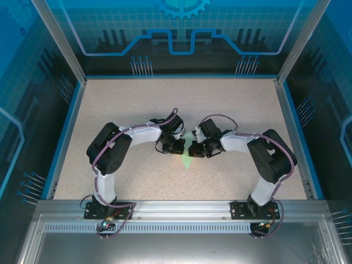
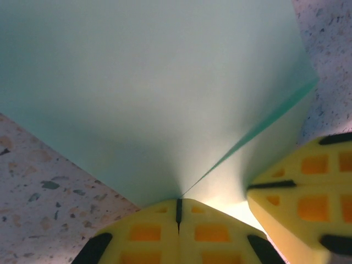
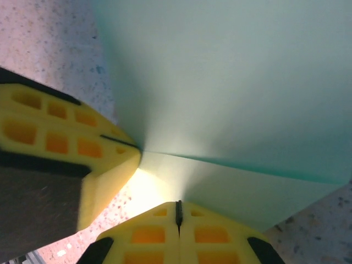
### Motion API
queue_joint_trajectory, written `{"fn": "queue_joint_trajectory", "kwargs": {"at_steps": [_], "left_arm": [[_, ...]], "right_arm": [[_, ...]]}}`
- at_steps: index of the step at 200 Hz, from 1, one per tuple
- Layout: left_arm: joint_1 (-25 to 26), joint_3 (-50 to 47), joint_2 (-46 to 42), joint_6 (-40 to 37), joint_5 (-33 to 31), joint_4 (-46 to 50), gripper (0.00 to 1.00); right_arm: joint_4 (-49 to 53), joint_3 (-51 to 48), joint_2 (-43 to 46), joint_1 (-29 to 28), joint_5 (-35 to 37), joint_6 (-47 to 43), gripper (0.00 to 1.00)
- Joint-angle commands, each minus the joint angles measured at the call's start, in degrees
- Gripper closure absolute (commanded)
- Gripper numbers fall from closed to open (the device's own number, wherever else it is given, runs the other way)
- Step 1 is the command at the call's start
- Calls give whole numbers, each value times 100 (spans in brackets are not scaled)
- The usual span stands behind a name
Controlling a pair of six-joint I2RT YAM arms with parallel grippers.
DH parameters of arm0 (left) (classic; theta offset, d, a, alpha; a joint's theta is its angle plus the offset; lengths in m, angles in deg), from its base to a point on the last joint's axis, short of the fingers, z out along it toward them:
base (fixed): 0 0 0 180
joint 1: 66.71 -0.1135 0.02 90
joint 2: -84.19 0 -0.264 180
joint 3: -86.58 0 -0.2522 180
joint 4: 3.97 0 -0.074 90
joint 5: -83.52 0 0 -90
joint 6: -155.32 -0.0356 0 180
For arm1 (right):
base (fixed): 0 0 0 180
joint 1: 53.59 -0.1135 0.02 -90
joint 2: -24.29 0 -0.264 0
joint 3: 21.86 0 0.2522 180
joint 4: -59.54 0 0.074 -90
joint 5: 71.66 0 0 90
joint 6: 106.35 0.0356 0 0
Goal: Fold a paper plane with a square sheet of paper (pick it up from the middle)
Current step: Third fold the triangle at the center of the table.
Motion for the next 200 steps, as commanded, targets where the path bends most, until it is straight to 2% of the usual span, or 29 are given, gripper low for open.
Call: {"fn": "queue_joint_trajectory", "kwargs": {"at_steps": [1,68,118,154,200], "left_arm": [[-63,-284,322,-137,-992,469,98],[-64,-332,321,-179,-1026,461,98],[-64,-334,304,-186,-983,444,98],[-61,-275,279,-224,-925,461,98],[-61,-208,217,-253,-947,532,98]], "right_arm": [[3,139,-215,141,138,-86,100],[194,-316,9,630,354,-198,100],[402,-432,376,728,331,-217,100],[257,-156,581,717,43,-136,100],[71,358,253,599,-193,-7,100]]}}
